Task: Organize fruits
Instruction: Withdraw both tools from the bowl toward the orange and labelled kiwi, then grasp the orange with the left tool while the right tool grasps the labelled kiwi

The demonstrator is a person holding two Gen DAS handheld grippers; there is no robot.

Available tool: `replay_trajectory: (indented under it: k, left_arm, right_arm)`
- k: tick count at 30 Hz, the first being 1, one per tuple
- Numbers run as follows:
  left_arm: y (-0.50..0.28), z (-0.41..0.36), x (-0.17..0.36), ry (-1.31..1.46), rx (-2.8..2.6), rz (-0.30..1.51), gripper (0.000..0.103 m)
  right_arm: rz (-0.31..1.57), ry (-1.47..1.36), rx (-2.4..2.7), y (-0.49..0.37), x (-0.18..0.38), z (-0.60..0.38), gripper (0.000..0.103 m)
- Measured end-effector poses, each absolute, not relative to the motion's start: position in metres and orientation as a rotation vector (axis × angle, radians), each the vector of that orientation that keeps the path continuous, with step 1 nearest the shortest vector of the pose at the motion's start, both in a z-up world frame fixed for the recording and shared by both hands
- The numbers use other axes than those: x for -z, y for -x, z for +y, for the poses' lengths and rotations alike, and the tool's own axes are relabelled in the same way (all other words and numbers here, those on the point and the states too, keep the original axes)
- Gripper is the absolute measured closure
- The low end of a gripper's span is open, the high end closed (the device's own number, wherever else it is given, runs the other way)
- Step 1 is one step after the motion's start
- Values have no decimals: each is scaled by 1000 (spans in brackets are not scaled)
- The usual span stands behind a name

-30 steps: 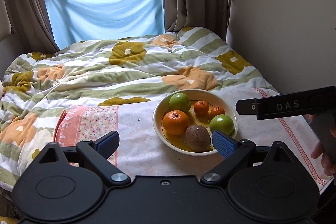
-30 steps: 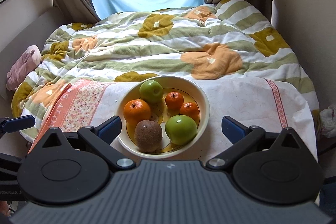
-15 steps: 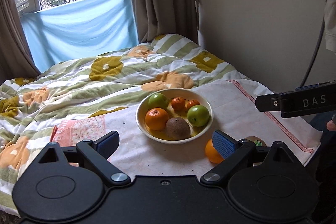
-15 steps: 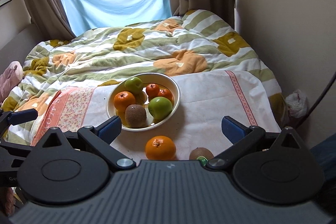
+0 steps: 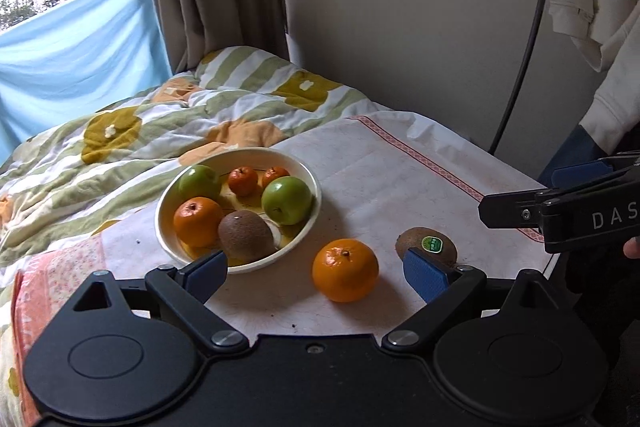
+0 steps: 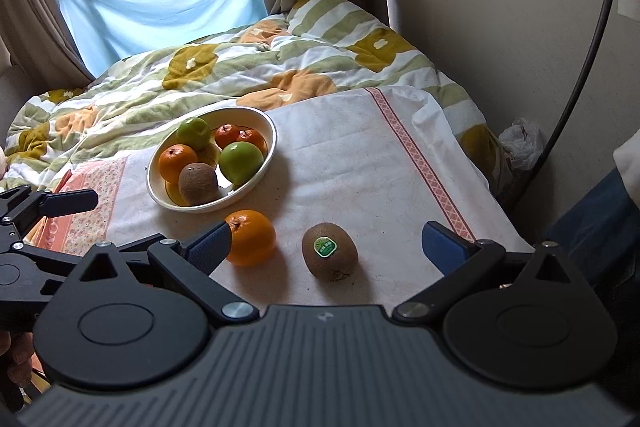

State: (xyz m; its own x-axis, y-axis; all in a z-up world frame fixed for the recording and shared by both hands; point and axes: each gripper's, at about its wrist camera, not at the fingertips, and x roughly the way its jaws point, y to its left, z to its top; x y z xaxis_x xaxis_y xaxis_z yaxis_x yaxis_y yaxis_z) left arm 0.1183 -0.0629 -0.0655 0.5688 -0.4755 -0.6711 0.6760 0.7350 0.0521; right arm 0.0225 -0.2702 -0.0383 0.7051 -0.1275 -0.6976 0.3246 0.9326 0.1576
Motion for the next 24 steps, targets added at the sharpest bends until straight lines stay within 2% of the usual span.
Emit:
replay_trajectory:
  k: [5,10,13,19,21,22,24]
  left_arm:
    - [-135,-88,102,-366,742,720,13]
    - [-148,-103,131,-390,751,764,16]
    - [-154,-108,141,-389,752,788,20]
    - [-162,-116,150,-393,754,808,23]
    - [-165,-119,154,-395,755,819,28]
    - [-166,-120,155,-397,756,825,34]
    - [-167,-122,157,-401,757,832,35]
  right_arm:
    - [772,-287,257,-30,66,-282,0]
    - [809,-298,265,-38,91,-286,0]
    - [826,-299,264,-43,102,-288,0]
    - [844,-309,254,-52,117,-290,0]
    - [849,-311,253,-54,121,-290,0]
    - [851,-312,252,-55,122,-291,0]
    - [854,-311,254,-58,125,-291,0]
